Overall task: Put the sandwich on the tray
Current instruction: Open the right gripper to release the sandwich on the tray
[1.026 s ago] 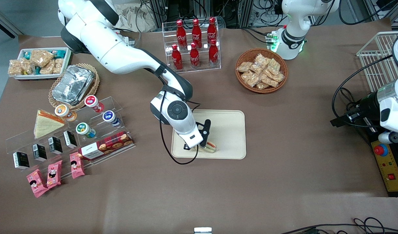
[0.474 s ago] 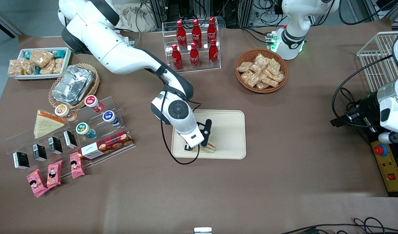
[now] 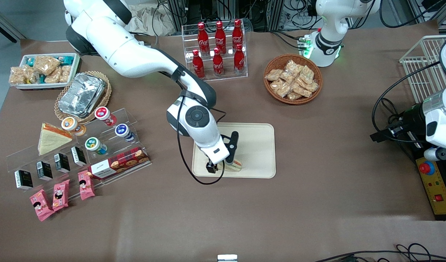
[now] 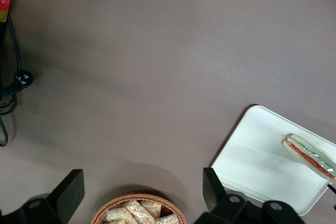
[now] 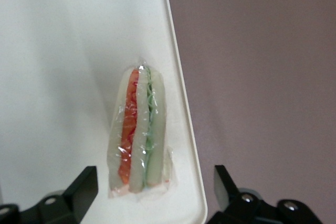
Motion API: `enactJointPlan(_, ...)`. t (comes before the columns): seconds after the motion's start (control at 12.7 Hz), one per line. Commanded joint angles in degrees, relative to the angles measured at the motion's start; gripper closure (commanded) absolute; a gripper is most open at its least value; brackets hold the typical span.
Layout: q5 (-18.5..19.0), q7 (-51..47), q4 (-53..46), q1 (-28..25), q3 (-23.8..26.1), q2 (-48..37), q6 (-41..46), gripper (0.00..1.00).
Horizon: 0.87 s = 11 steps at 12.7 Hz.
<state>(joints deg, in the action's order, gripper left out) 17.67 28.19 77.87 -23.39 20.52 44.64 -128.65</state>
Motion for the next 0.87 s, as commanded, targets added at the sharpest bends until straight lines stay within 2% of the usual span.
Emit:
enactJointPlan(0.0,-3.1,0.0,0.2,0.8,0.5,-3.9,3.2,0.00)
enactJointPlan(0.16,-5.8,-0.3,0.3,1.2,0.2,-7.5,5.9,0.00)
enactJointPlan(0.39,-10.3,-2.2,0.8,5.4,0.1,-13.9,11.4,0.00)
enactJointPlan(0.79,-10.6,-7.7,1.1,12.0,0.1,-24.8,25.7,0.00)
